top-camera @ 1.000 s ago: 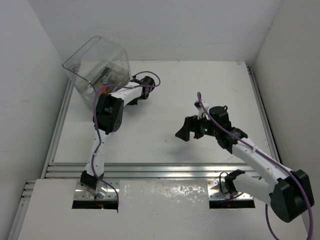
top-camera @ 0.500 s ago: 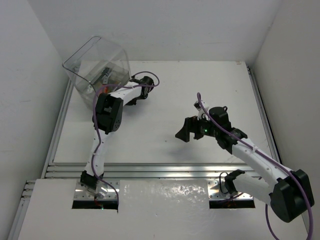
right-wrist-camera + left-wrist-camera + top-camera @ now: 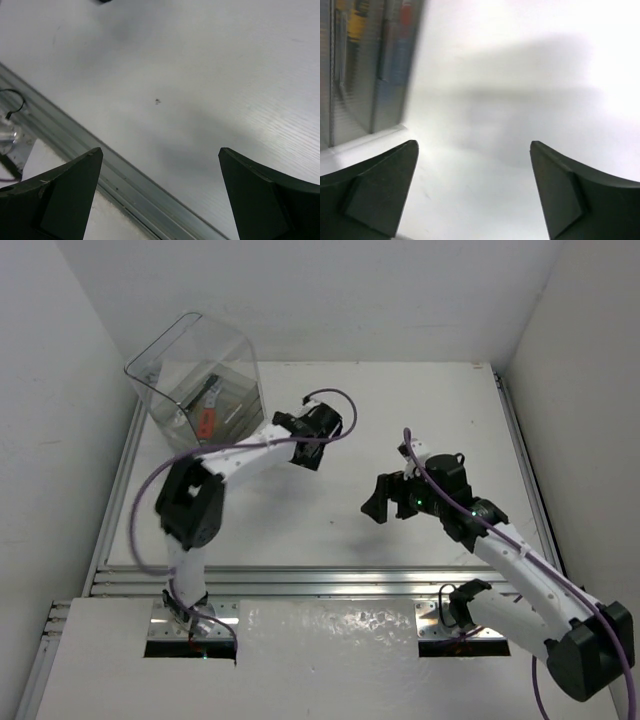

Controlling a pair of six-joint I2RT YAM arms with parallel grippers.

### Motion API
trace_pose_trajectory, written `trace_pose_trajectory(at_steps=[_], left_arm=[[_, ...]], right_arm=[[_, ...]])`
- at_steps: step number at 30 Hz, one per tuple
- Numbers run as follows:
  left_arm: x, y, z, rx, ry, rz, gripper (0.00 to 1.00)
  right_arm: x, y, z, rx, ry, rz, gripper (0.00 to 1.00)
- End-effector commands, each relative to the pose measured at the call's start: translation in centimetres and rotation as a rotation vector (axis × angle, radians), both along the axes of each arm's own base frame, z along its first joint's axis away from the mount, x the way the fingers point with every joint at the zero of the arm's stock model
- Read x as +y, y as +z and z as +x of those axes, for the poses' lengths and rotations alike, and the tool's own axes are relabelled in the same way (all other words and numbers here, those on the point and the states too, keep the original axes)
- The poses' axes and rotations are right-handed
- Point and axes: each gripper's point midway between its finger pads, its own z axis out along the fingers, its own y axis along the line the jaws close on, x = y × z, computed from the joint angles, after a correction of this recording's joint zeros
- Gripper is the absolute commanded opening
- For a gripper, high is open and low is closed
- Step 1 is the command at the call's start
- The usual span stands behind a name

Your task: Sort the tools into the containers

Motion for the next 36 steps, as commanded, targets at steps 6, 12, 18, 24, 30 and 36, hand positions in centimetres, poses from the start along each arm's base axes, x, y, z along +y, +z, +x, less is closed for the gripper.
trace_pose_trajectory(at_steps=[6, 12, 18, 24, 30, 36], left_arm=[[0.5, 17.4, -6.6, -0.528, 0.03, -0.632, 1.0], [9.4, 19.6, -12.2, -0.708, 0.17, -0.653, 1.0], [15.0, 19.1, -16.9, -0.832, 0.288, -0.567, 1.0], [15.8, 19.0, -18.7, -0.919, 0.308, -0.65, 1.0], [15.9, 19.5, -19.3, -0.956, 0.302, -0.697, 1.0], [15.8, 19.5, -19.5, -0.961, 0.296, -0.714, 1.0]], right_arm=[[-7.7, 8.7, 0.9, -0.215, -0.307, -0.203, 0.99], [-11.7, 10.9, -1.1, -0.217, -0.409, -0.334, 0.99], [-12.2, 10.9, -2.1, -0.236, -0.423, -0.317, 0.99], [-12.0, 9.5, -1.9, -0.217, -0.416, -0.328, 0.99], [-12.2, 9.2, -1.8, -0.218, -0.43, -0.329, 0.99], [-12.3, 9.4, -1.9, -0.228, -0.437, -0.32, 0.99]])
